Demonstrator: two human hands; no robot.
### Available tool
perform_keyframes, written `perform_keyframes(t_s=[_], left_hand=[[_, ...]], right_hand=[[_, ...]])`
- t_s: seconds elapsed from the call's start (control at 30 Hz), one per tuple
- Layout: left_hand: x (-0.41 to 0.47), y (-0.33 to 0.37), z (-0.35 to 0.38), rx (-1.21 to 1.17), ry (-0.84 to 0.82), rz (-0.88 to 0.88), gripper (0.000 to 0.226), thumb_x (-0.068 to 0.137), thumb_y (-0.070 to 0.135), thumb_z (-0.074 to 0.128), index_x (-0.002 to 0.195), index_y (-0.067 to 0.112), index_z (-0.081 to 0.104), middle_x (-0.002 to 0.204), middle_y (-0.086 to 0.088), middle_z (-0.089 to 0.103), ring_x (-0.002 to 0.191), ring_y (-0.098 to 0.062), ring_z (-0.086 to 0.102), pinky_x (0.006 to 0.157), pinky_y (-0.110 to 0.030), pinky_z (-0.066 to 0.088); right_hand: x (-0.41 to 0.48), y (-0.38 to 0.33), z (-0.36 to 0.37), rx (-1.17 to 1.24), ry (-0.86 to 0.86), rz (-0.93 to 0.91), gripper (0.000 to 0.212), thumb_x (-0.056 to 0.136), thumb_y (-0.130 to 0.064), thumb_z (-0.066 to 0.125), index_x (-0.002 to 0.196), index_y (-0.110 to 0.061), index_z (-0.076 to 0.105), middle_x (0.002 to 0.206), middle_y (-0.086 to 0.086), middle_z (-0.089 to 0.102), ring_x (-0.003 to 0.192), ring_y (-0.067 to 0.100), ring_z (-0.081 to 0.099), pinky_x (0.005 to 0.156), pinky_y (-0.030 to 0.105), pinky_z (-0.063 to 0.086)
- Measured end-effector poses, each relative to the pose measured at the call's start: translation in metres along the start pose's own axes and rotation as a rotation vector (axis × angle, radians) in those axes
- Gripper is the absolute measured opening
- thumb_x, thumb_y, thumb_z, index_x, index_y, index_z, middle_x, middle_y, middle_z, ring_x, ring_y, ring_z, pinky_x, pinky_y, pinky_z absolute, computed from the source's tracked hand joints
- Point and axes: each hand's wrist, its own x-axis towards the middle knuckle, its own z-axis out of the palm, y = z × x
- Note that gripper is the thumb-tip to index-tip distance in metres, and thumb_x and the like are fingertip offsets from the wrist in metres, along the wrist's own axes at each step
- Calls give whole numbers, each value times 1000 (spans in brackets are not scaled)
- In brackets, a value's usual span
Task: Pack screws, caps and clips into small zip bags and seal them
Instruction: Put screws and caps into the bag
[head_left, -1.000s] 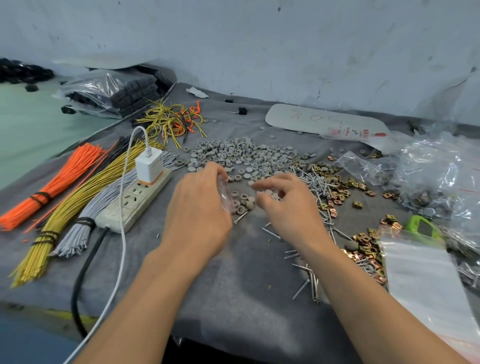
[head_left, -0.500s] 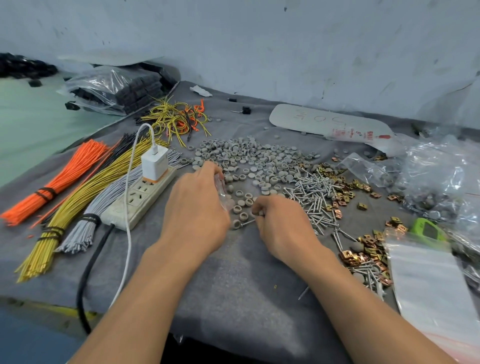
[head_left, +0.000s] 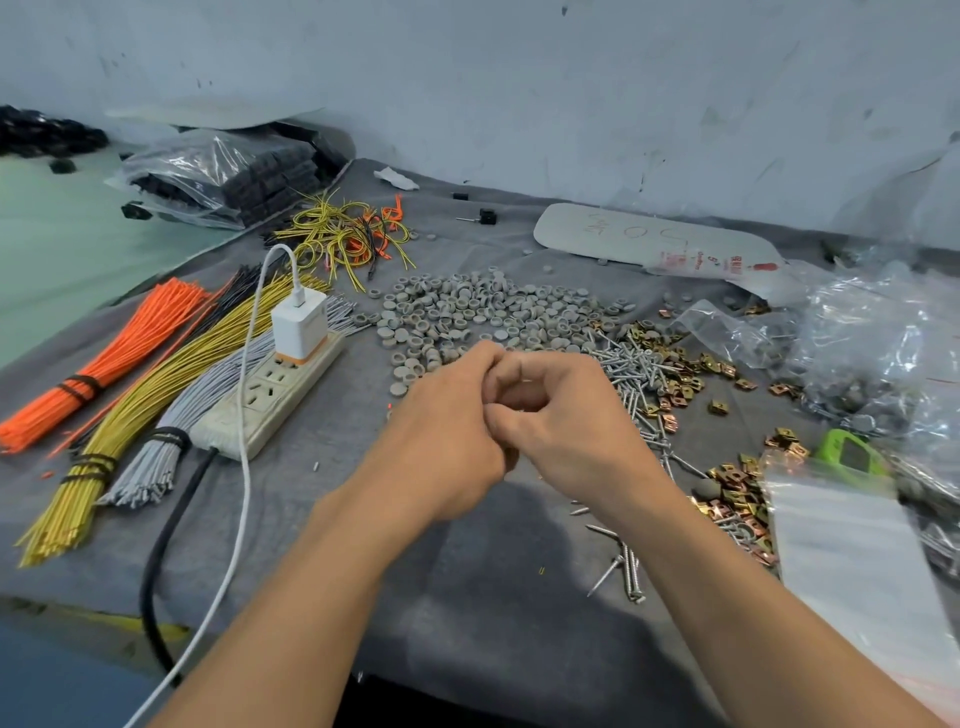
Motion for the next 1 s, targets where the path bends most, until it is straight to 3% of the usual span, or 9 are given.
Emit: perform_keyframes(t_s=[0.13,0.27,0.4,0.53,0.57,0.63,0.7,0.87,1.0], left_hand=[[-2,5,1,-139,10,47,46,71,17,83,101,37,54,88,15,70,83,-7,63,68,-27,49],[-3,10,10,-43,88,220,49,72,12,73,110,37,56,99,13,66,93,-8,58,76,-21,45],[0,14,14,68,60,303,71,65,18,77,127,41,52,111,16,63,105,-5,54,90,-19,41],[3,17,18,173,20,332,74,64,16,77,132,33,55,120,12,64,111,-10,52,100,-26,40],[4,19,20,189,25,321,69,64,15,78,127,33,56,116,12,64,108,-12,53,97,-29,43],[3,21,23,194,45,294,58,65,16,78,116,34,56,103,13,62,99,-14,52,85,-31,43],[2,23,25,156,62,270,52,66,18,78,110,36,54,93,15,59,92,-11,50,72,-27,37],[5,24,25,105,28,254,51,67,24,79,110,39,55,96,18,59,89,-4,47,68,-18,33],[6,23,26,145,-33,238,39,71,30,76,103,39,57,96,17,63,91,-9,58,73,-25,39]], right_hand=[[2,-9,-19,-358,-153,-15,36,88,-13,66,65,-40,71,65,-13,68,68,10,61,70,31,50],[-1,-14,-28,-664,-262,17,26,96,-27,57,72,-32,51,71,-14,54,76,17,55,68,32,37],[-10,-13,-44,-467,-375,136,8,99,-24,55,92,-21,59,87,-2,66,79,15,60,73,38,50],[-15,-8,-51,-538,-400,73,19,98,-12,58,117,-11,63,109,-2,66,100,17,62,86,35,49],[-15,-7,-51,-514,-380,71,17,95,-7,60,110,-14,66,105,-5,68,96,13,63,82,34,49],[-14,-3,-53,-469,-283,117,29,88,1,63,76,-25,66,72,-15,64,66,1,57,64,27,45],[-13,1,-52,-456,-196,148,33,84,5,61,61,-19,59,56,-10,53,53,6,46,55,25,38],[-13,4,-49,-277,-145,181,23,92,-11,60,70,-4,62,66,10,59,63,18,49,62,37,39],[-19,0,-59,-146,-256,137,40,101,-8,53,61,-8,59,64,-1,51,62,13,42,65,36,38]])
